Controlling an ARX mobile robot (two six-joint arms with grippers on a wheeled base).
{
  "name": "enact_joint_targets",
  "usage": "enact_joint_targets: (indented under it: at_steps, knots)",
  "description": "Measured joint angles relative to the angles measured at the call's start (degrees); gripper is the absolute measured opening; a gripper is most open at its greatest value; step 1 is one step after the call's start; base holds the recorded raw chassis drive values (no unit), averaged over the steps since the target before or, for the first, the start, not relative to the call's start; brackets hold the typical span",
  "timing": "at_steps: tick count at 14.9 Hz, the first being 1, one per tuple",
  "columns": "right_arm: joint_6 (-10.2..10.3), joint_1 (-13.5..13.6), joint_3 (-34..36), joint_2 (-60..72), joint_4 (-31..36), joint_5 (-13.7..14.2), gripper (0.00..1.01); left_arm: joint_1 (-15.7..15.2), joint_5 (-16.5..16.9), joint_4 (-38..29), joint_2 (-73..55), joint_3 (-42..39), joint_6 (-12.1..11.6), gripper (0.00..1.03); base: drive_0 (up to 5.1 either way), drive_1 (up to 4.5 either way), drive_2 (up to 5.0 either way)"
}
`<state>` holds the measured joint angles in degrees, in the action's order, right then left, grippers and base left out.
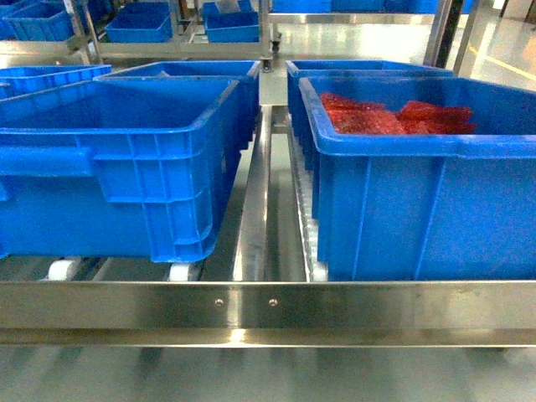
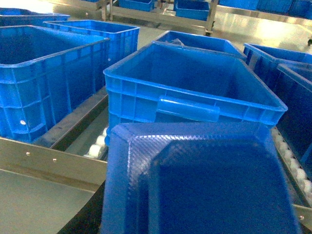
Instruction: Pick blue part to blue bin on bottom shelf
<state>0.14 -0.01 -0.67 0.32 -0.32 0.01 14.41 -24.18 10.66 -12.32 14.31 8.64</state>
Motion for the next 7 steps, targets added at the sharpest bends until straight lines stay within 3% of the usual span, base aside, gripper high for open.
enact_joint_targets:
  at_steps: [7]
  knots:
    - [0.0,0.0,0.0,0.0,0.0,0.0,0.98,0.0,0.0,0.0,0.0,0.0,0.0,0.43,0.0,4.07,-4.1]
